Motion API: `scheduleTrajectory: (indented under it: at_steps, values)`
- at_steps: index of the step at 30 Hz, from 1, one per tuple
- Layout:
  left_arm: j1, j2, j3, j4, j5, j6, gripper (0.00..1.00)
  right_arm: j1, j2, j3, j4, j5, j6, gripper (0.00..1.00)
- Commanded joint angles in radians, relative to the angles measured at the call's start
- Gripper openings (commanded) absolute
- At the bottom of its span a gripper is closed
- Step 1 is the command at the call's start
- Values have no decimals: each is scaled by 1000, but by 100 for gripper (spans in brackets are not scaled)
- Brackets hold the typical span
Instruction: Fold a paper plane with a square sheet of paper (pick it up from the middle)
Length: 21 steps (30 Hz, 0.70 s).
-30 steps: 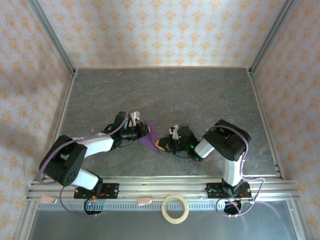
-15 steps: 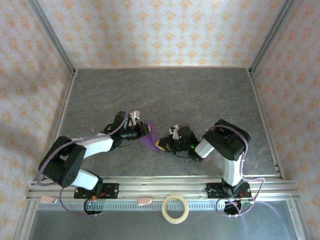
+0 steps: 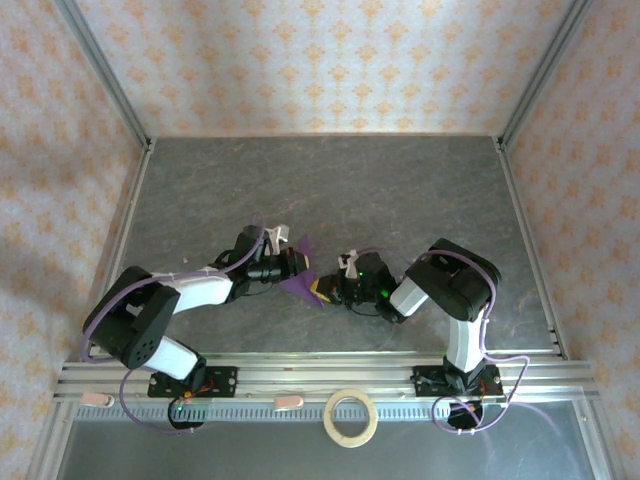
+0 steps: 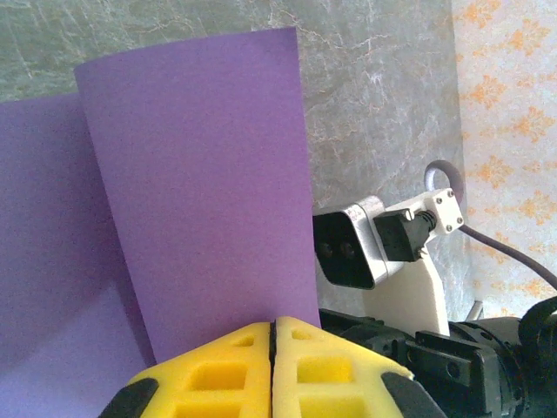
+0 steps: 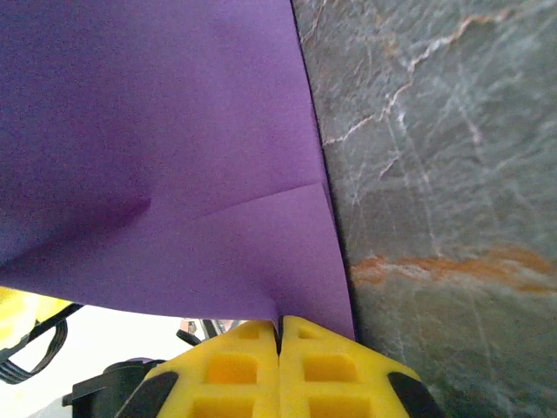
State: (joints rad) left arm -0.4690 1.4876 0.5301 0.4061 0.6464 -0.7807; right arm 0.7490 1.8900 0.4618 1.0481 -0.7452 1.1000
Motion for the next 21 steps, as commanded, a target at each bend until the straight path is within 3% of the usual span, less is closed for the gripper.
scheduleTrajectory:
  at_steps: [1, 8, 10, 15, 18, 21]
  values:
    - [-7, -16, -15, 23, -37, -11, 8, -7, 9, -6, -32, -2, 4, 0]
    - [-7, -221, -96, -105, -293, -77, 15, -7, 6, -7, -39, 6, 1, 0]
    - [-7, -250, -119, -99, -308, -85, 16, -7, 7, -5, -40, 6, 1, 0]
    - [-11, -226, -145, 41, -139, -49, 14, -6, 5, -2, -42, 3, 1, 0]
    - [-22, -166, -106, 43, -46, -1, 13, -7, 2, -5, -43, 7, 1, 0]
    - [-31, -126, -93, 83, -1, 0, 13, -7, 2, -6, -43, 9, 1, 0]
